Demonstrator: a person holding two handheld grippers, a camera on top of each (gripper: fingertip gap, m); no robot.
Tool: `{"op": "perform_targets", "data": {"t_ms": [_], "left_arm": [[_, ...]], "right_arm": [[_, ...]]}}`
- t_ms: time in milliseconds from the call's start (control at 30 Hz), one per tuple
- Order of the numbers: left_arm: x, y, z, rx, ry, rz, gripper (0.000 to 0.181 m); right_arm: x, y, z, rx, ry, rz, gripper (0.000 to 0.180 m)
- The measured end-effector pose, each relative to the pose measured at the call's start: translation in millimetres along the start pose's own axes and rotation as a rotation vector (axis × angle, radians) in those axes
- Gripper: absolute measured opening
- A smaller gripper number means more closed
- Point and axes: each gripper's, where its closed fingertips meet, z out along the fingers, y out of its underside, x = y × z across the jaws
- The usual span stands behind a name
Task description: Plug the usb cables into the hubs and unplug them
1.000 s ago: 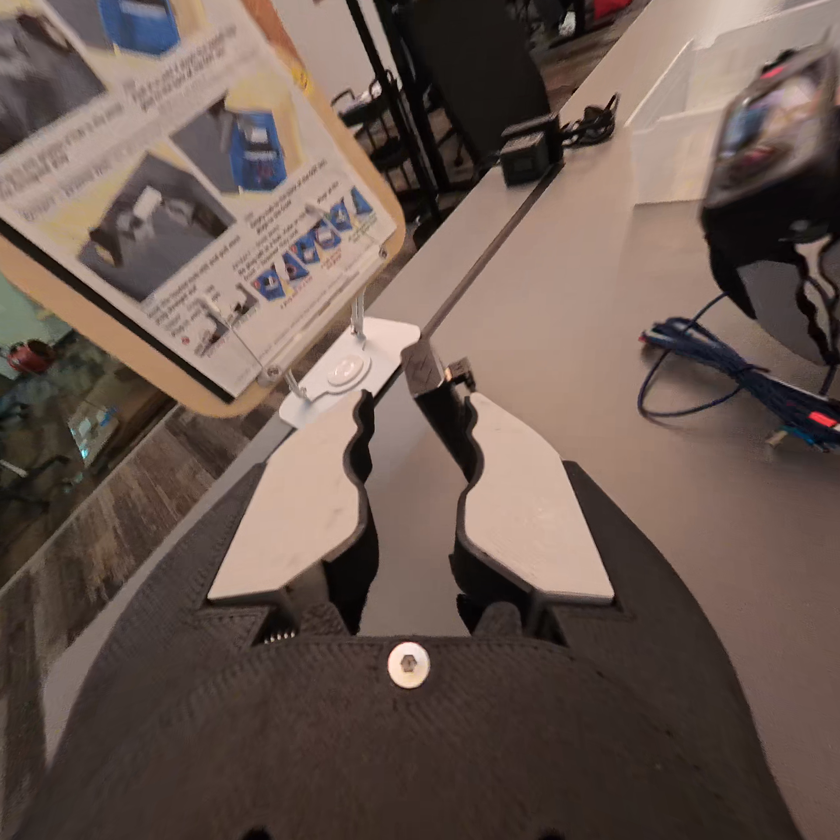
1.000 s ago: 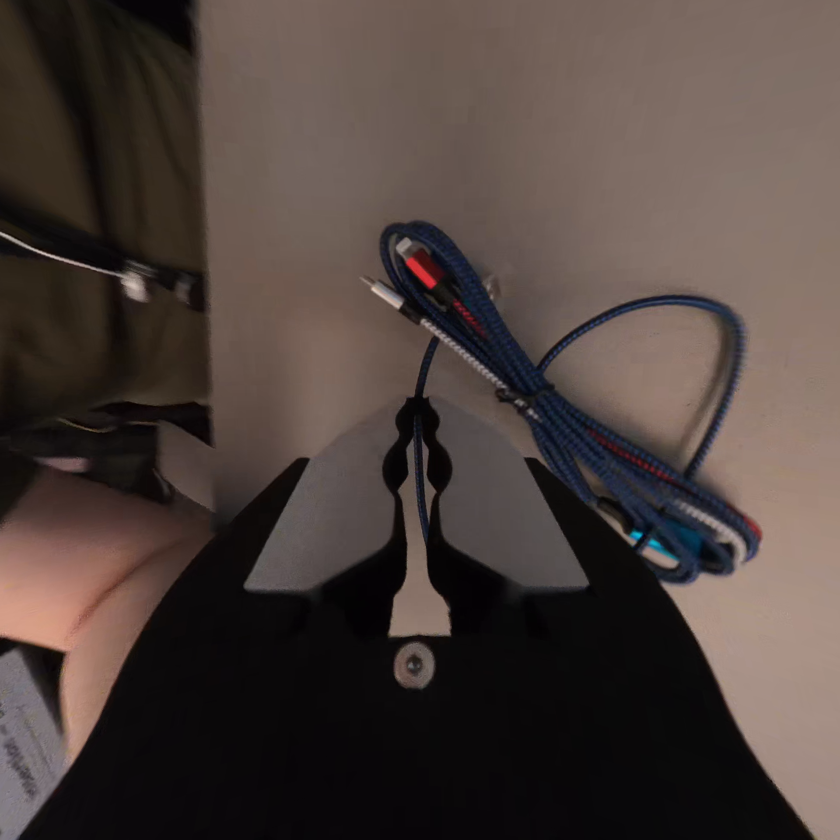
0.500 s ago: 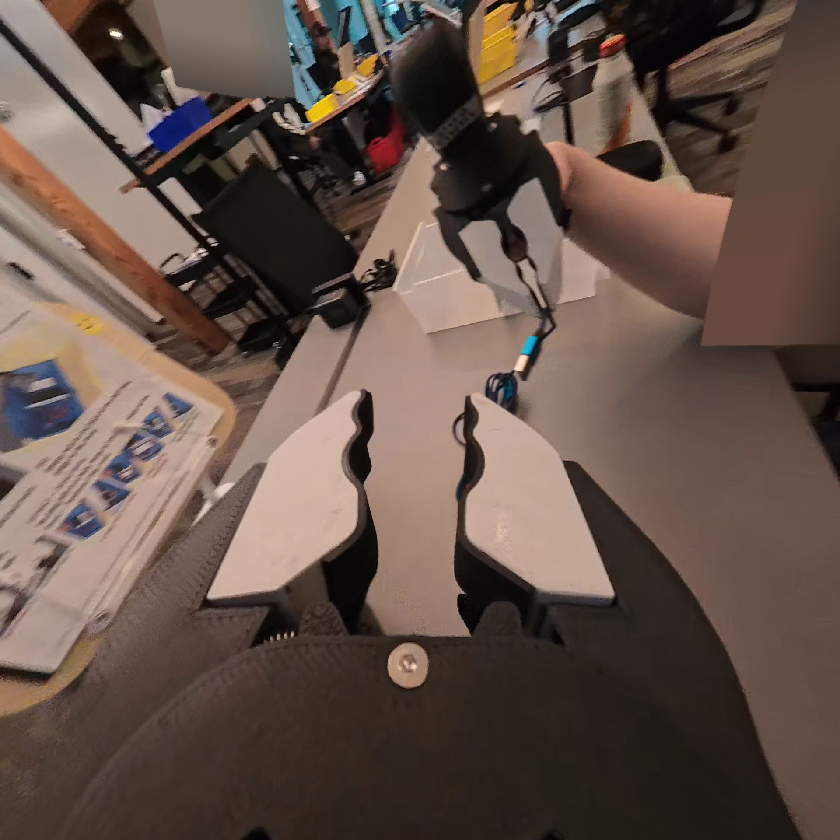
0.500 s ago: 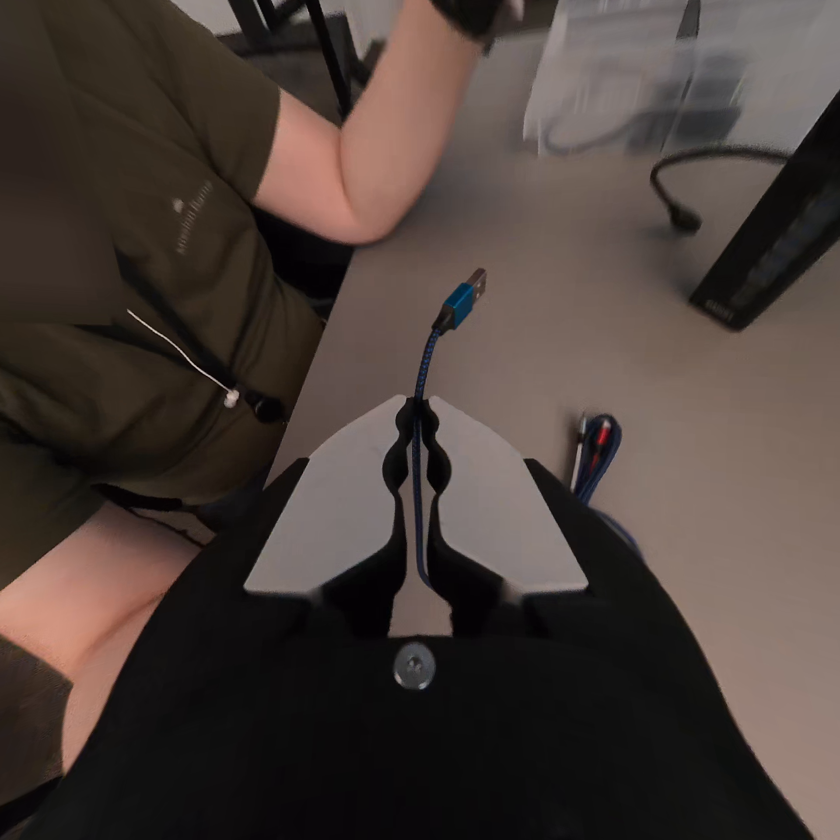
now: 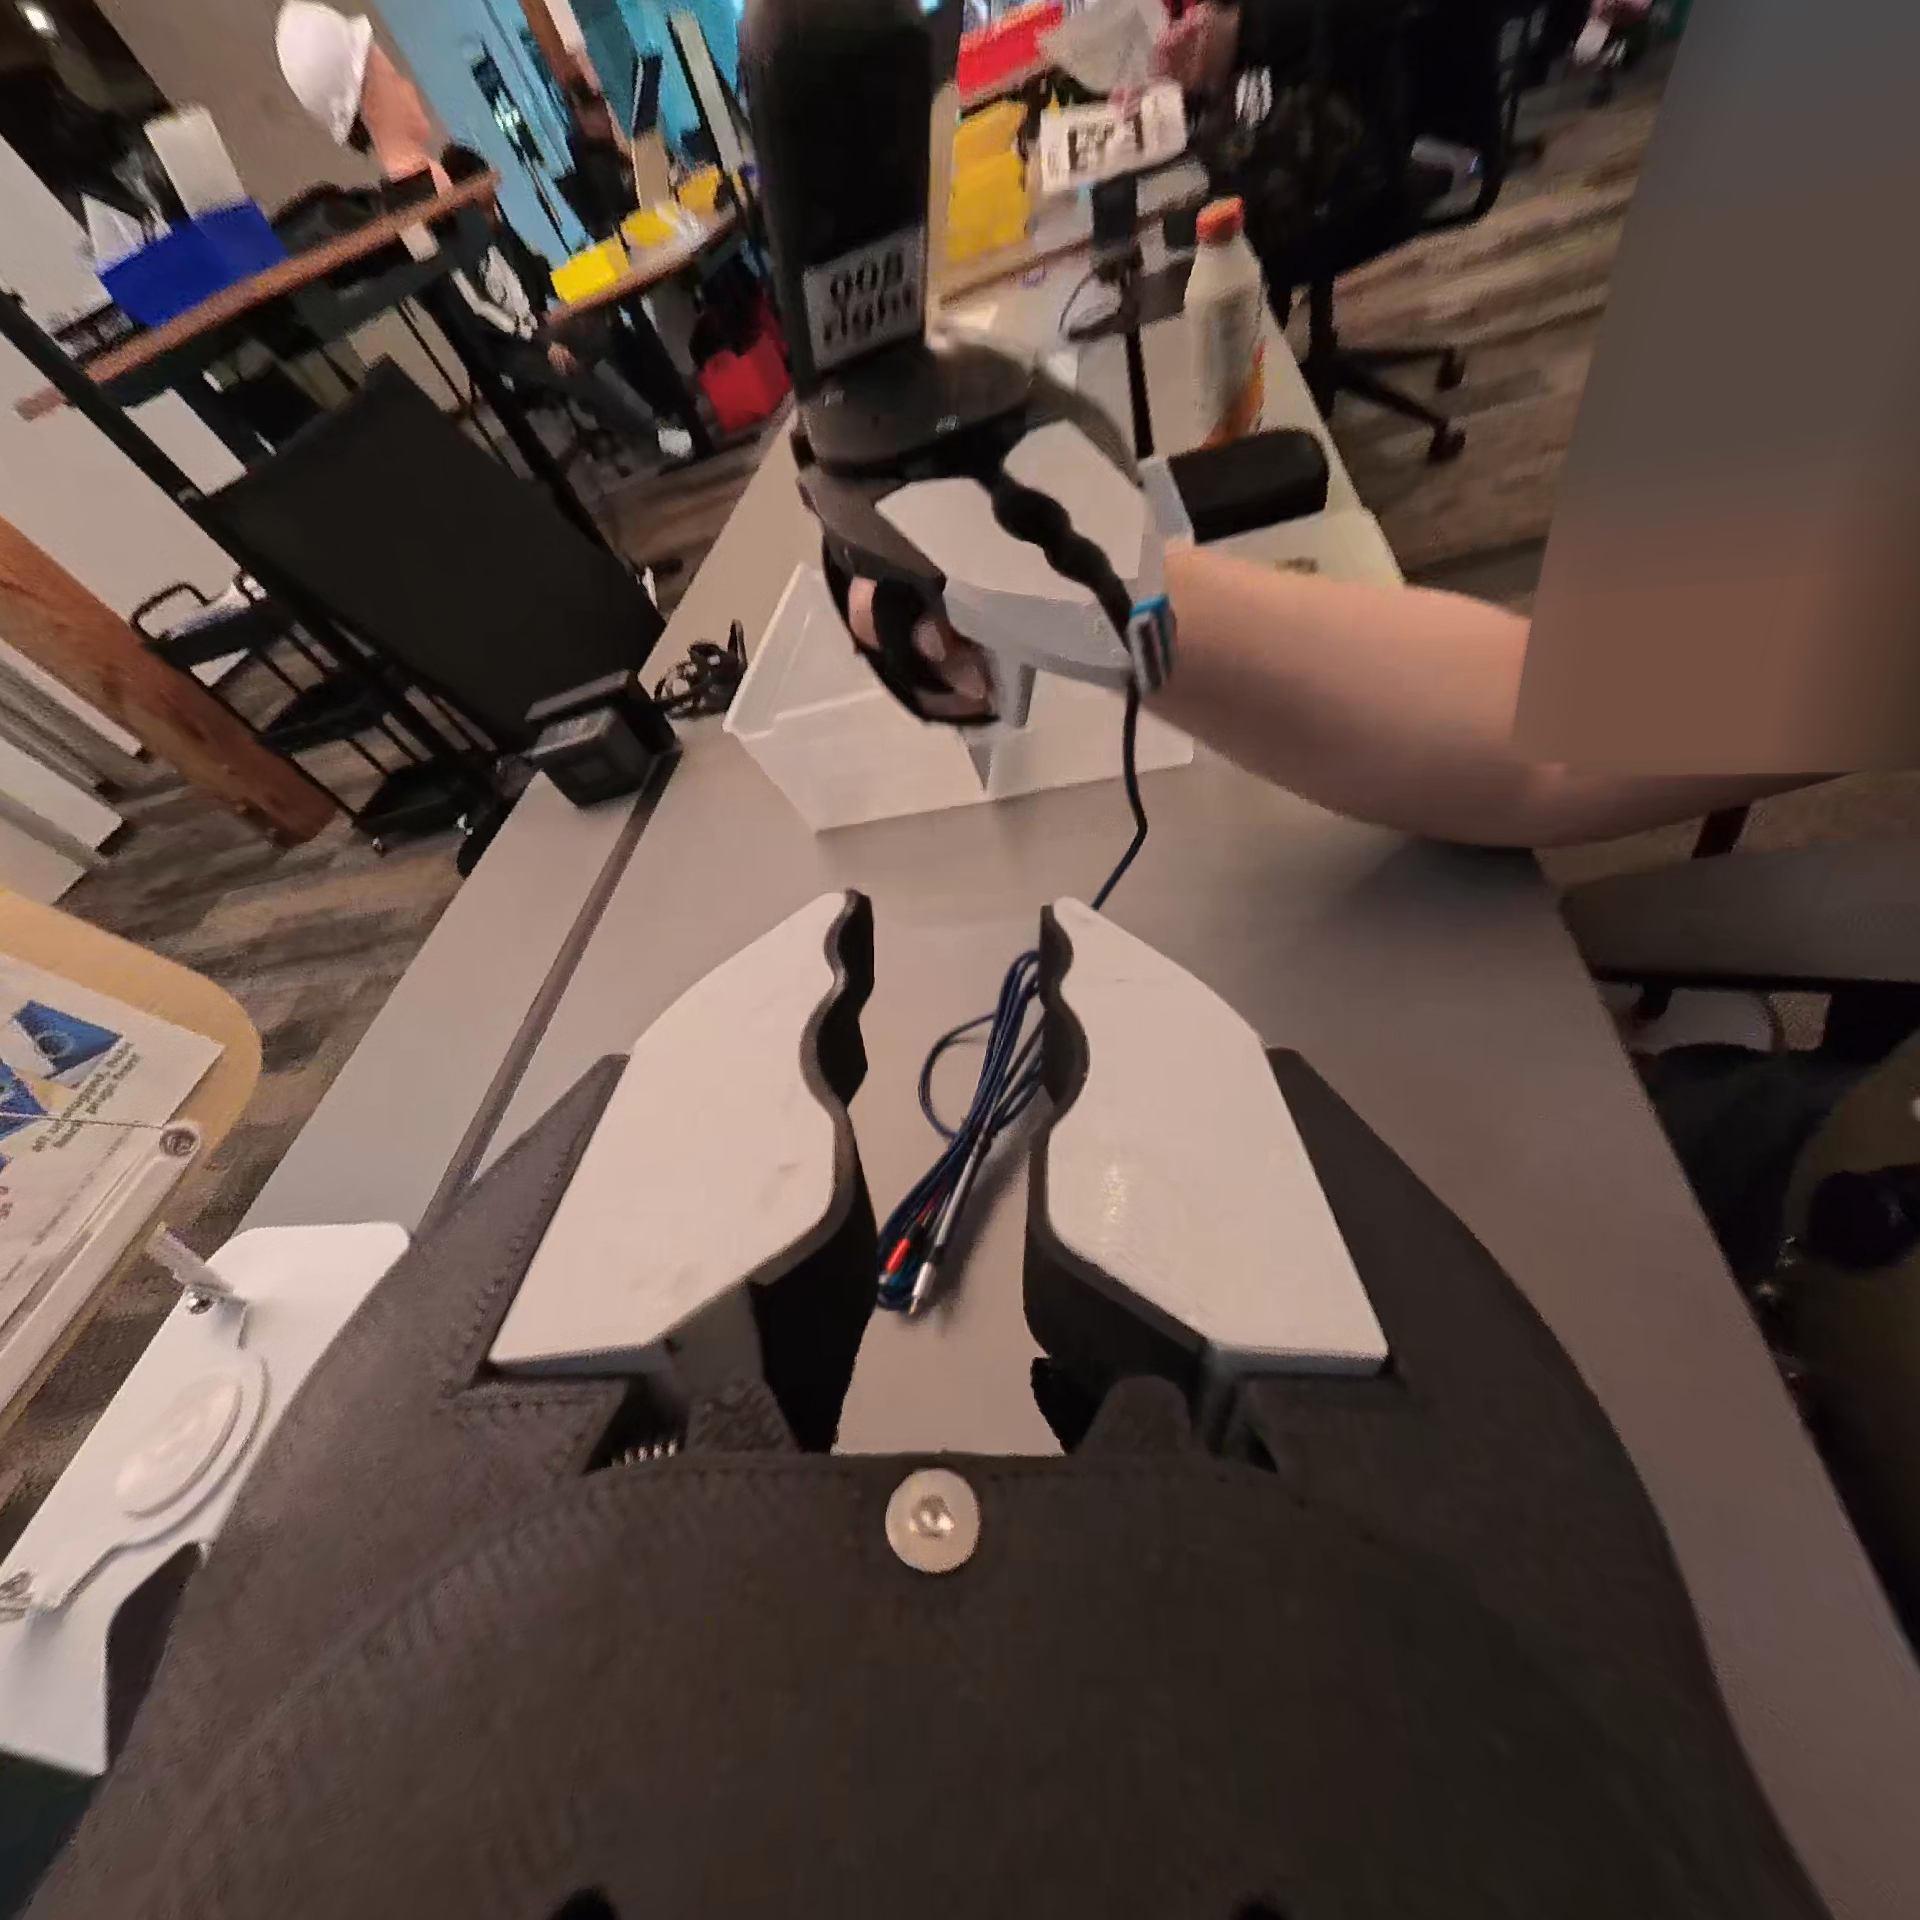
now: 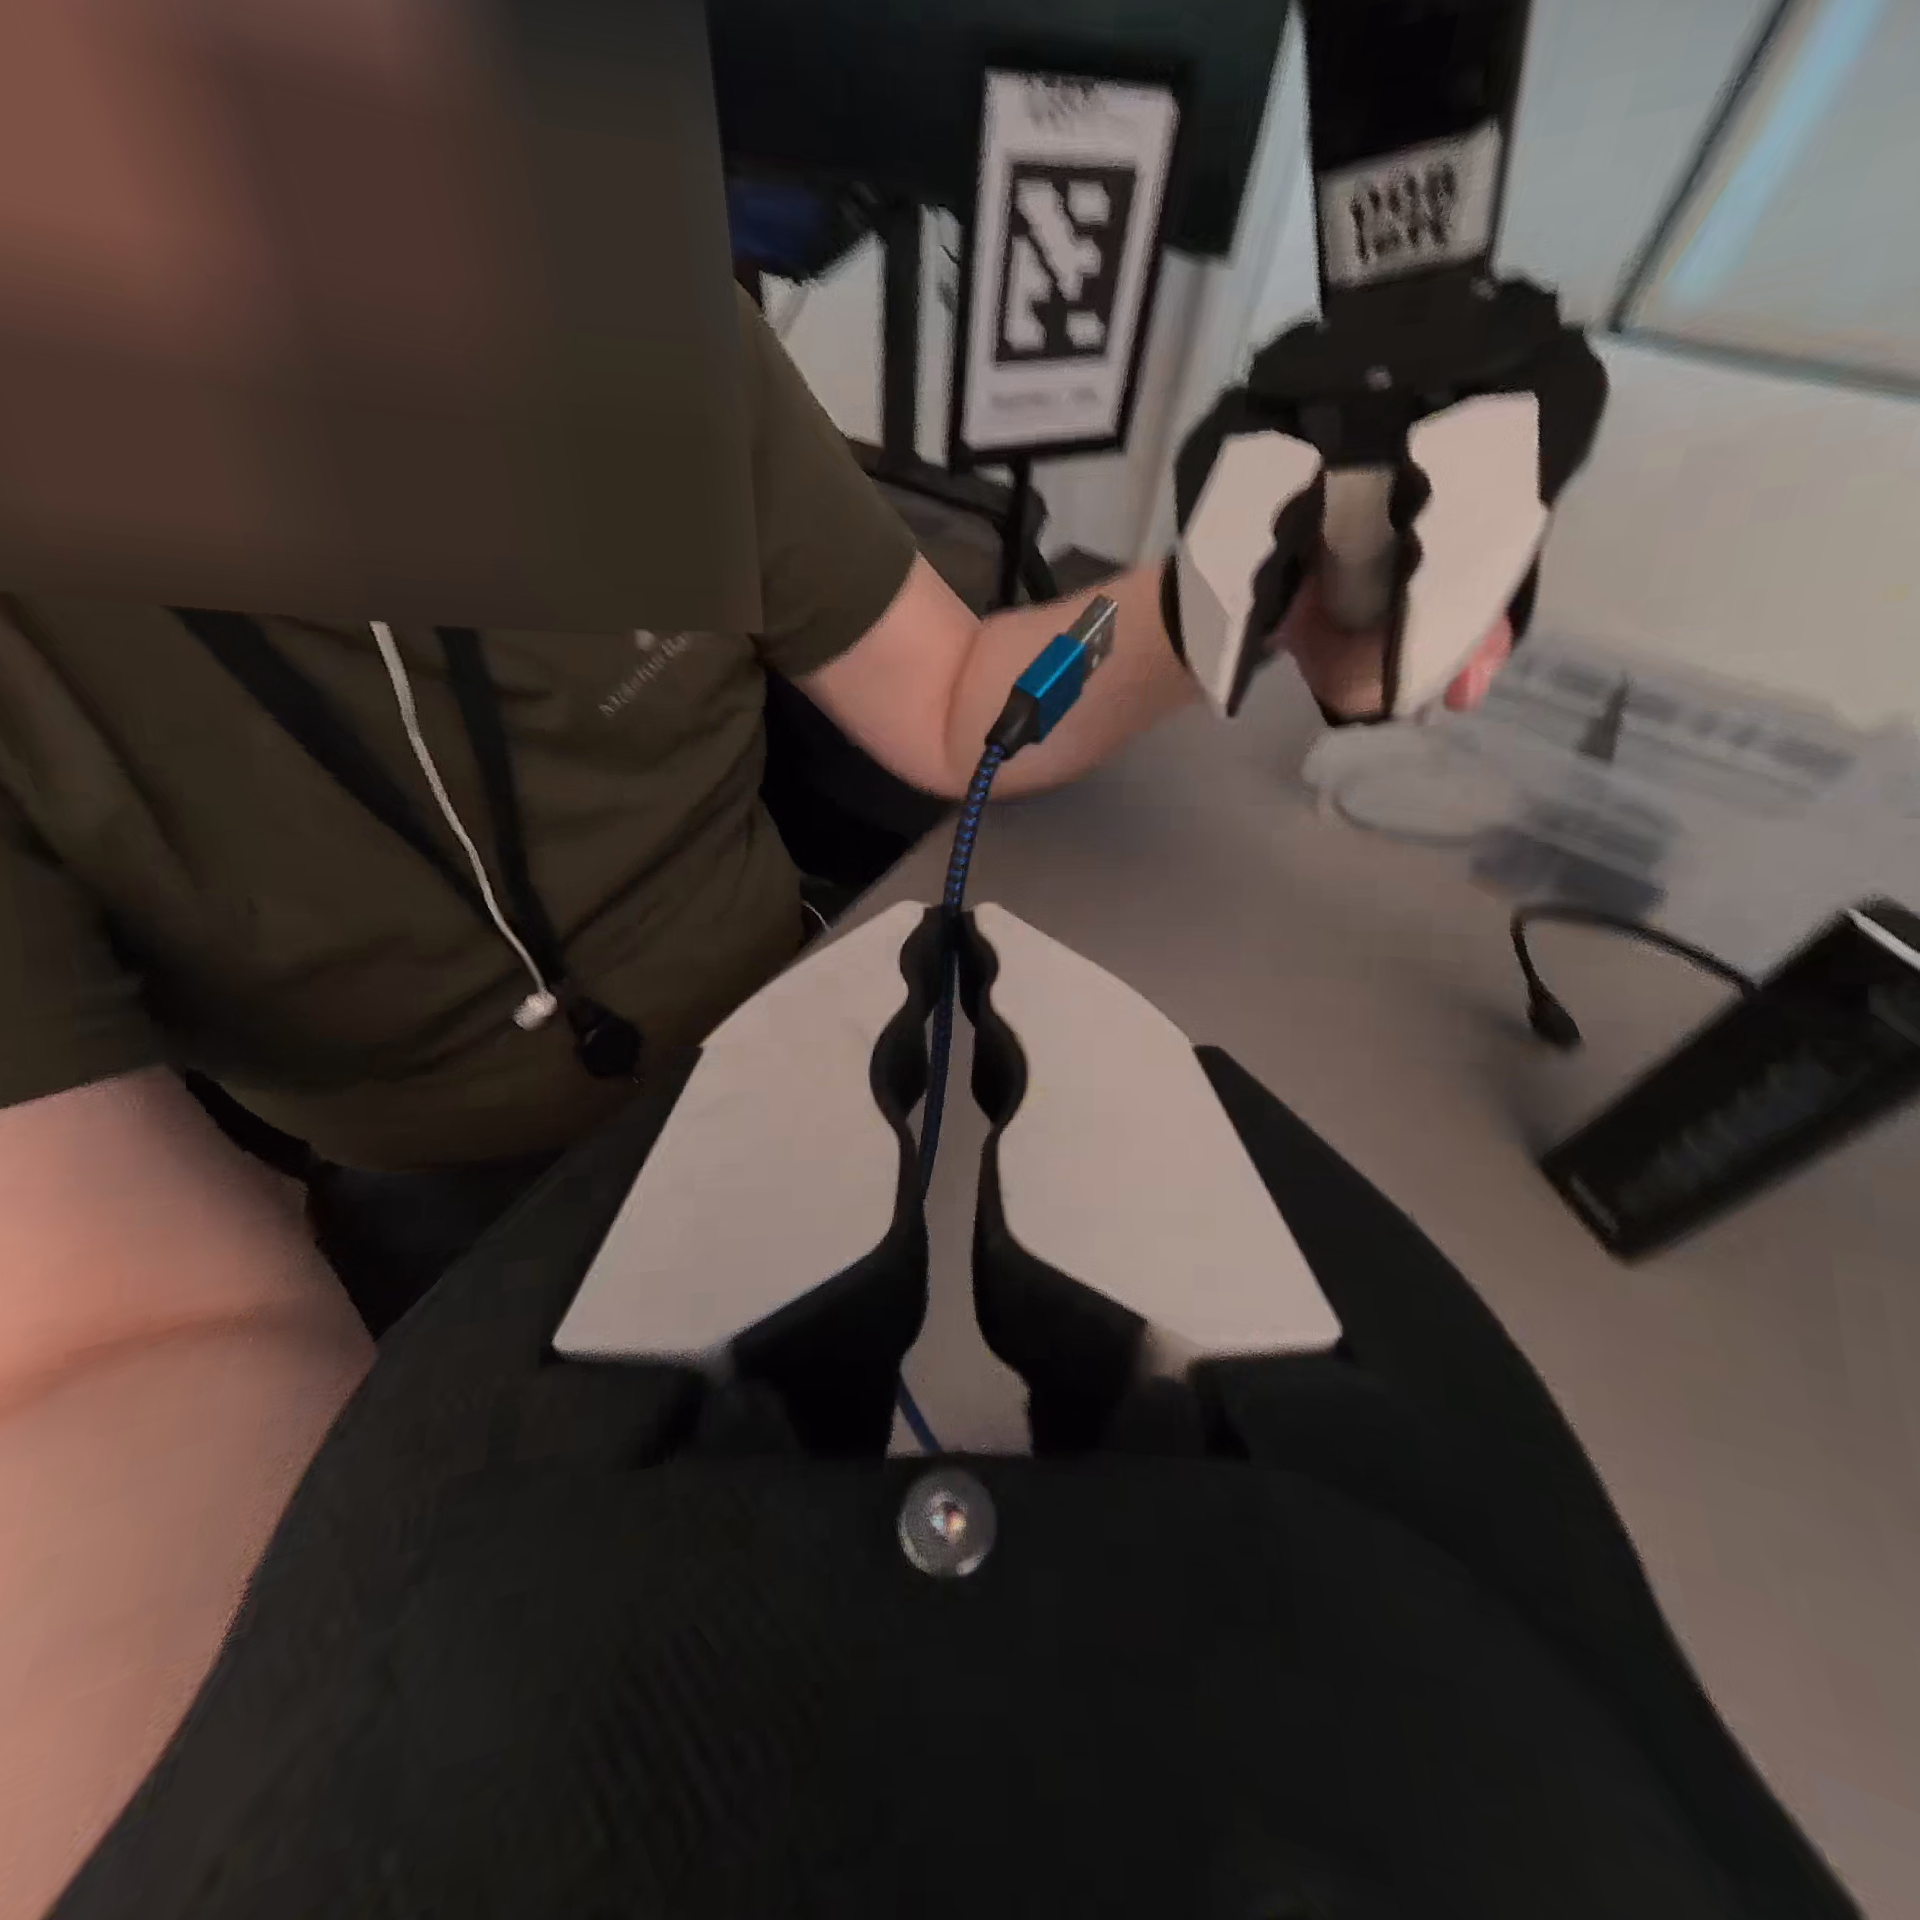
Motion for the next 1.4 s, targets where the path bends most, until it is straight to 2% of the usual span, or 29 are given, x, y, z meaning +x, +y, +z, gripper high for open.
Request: {"op": "perform_targets", "data": {"t_ms": [167,267,433,700,867,1033,1200,1400], "left_arm": [[29,3,-34,0.077,-0.027,-0.062,0.029],[44,17,-57,0.115,-0.116,-0.105,0.028],[72,21,-92,0.247,-0.144,-0.188,0.028],[87,25,-125,0.266,-0.208,-0.216,0.027],[94,28,-116,0.260,-0.198,-0.226,0.027],[94,29,-88,0.411,-0.138,-0.379,0.022],[93,42,-69,0.391,-0.095,-0.484,0.025],[84,36,-55,0.374,-0.106,-0.486,0.025]], "right_arm": [[-28,-8,1,0.131,-0.224,-0.093,0.002],[-33,-8,1,0.169,-0.276,-0.117,0.002],[-42,-5,2,0.167,-0.344,-0.116,0.002],[-49,-3,9,0.130,-0.392,-0.118,0.002],[-41,1,15,0.106,-0.367,-0.087,0.002],[-27,3,15,0.090,-0.288,-0.053,0.002],[-21,5,11,0.093,-0.237,-0.040,0.002],[-19,9,13,0.100,-0.264,-0.019,0.002]]}}
